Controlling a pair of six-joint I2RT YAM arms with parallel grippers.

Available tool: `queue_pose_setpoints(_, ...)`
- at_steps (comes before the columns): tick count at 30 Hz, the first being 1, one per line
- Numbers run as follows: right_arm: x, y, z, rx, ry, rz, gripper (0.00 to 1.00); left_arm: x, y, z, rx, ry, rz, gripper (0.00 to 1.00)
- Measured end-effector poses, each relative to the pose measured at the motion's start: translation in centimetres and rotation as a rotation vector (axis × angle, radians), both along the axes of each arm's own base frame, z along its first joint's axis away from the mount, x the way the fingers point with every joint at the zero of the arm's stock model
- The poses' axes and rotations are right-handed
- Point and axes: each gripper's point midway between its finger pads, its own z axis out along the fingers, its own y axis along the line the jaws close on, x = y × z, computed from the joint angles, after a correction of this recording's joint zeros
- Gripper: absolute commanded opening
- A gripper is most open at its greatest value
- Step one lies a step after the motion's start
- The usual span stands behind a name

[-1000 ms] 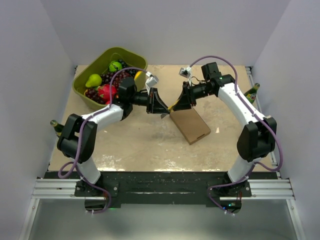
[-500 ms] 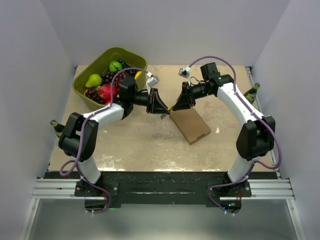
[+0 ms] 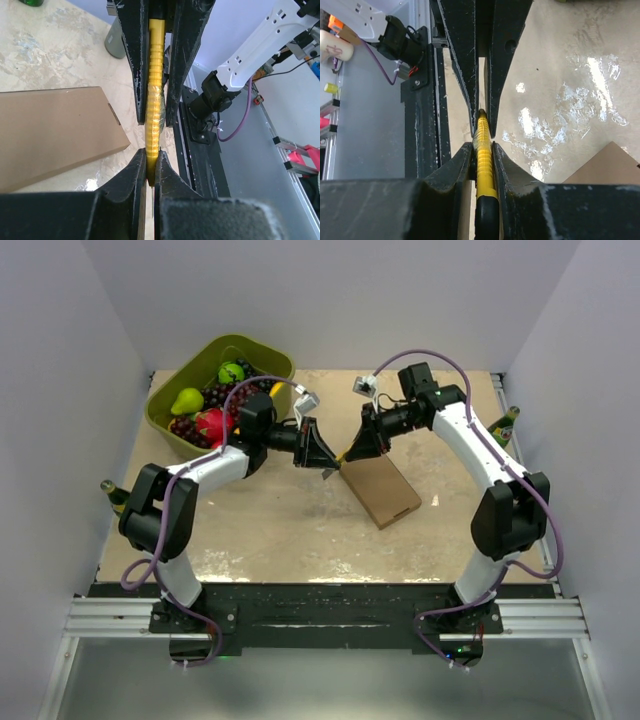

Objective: Unpack the express box

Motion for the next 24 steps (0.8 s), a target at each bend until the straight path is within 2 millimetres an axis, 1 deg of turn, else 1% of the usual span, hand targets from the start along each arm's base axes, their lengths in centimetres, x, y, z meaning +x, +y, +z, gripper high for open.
queue_pose_setpoints(2, -0.1, 0.0, 0.1, -0.003, -0.011, 0.012, 0.39, 0.0, 0.0, 0.0, -0.001, -0.006, -0.002, 0.0)
queue_pose_setpoints(4, -0.1, 0.1, 0.6, 0.002, -0.029, 0.032, 0.47, -0.1, 0.0, -0.1, 0.002, -0.003, -0.003, 0.0)
queue_pose_setpoints(5, 0.0, 0.2, 0.9, 0.006, -0.042, 0.042, 0.49, -0.1, 0.0, -0.2, 0.003, 0.0, -0.005, 0.0)
queue_pose_setpoints(13, 0.9, 0.7, 2.1, 0.017, -0.112, 0.074, 0.51, -0.3, 0.1, -0.8, 0.019, 0.009, -0.009, 0.0)
queue_pose_setpoints(16, 1.1, 0.7, 2.1, 0.015, -0.12, 0.078, 0.52, -0.3, 0.2, -0.9, 0.023, 0.011, -0.006, 0.0)
queue_pose_setpoints(21, 0.7, 0.6, 1.2, 0.008, -0.084, 0.074, 0.51, 0.1, 0.6, -0.9, 0.023, 0.007, 0.006, 0.0)
queue_pose_setpoints(24, 0.2, 0.4, -0.1, -0.005, -0.03, 0.069, 0.49, 0.6, 1.0, -0.7, 0.019, 0.009, 0.021, 0.0)
